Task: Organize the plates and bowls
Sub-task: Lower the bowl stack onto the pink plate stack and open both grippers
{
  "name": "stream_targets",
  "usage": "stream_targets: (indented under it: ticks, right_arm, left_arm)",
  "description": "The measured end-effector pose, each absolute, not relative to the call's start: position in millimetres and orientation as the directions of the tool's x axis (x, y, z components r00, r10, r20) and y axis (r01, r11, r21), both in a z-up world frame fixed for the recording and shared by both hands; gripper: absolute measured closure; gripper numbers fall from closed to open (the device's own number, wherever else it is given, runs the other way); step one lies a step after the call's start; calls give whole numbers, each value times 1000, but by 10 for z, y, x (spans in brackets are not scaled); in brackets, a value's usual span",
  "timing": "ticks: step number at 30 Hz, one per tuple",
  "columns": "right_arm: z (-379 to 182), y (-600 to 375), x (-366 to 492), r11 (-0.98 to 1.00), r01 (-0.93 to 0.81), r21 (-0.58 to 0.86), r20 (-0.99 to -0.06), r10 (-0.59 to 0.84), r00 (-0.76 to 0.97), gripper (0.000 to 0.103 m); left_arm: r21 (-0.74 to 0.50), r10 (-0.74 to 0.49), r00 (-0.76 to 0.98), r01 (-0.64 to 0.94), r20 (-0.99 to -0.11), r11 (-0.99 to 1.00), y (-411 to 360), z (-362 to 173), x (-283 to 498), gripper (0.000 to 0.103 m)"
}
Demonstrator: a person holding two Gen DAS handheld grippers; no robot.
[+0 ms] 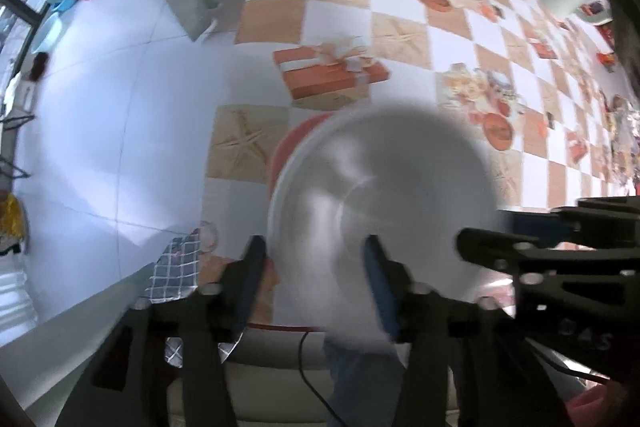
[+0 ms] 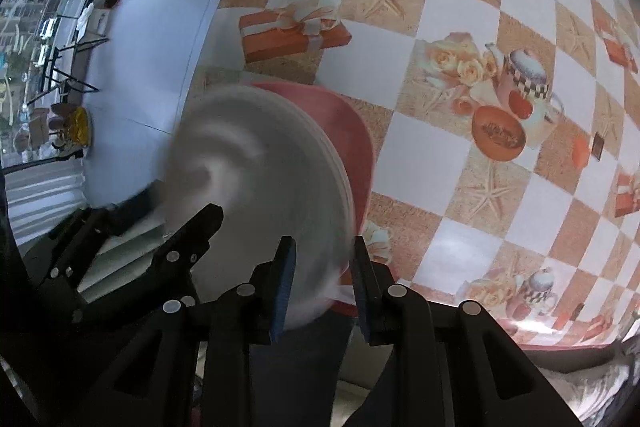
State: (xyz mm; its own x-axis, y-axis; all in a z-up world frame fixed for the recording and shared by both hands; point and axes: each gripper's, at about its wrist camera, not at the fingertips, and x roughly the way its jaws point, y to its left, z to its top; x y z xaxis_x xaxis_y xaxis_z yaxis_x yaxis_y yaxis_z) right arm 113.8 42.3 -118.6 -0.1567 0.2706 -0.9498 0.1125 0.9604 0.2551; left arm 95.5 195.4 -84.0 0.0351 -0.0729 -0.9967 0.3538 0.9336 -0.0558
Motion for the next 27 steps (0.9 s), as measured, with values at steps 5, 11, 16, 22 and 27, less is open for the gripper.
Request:
stream_targets:
  ticks: [5,11,16,22,27]
  right_arm:
    - [-1130,293,1171,963,130,235,-959,252,-133,17]
    - [-989,276,1190,977,75,201,-969,210,-130,5]
    - [-936,261,1167,966,66,252,-956,259,-136,1]
    - [-878,140,1198,967,114,226,-964,239,-113,1]
    - [-867,110,1223,968,128,214,-967,228,-111,1]
  left_arm:
    - [-41,-68,73,332,-995,942,2057,-783,1018,18]
    - [-9,-71,155,366,-985,931,2026,-604,1017,18]
    - [106,19,208,416,-978,903,1907,-458,1057,13]
    - [51,-32,147,524,-989,850,1849,-432,980,11]
    - [28,-37,108,540,-993,841,1823,-450,918,11]
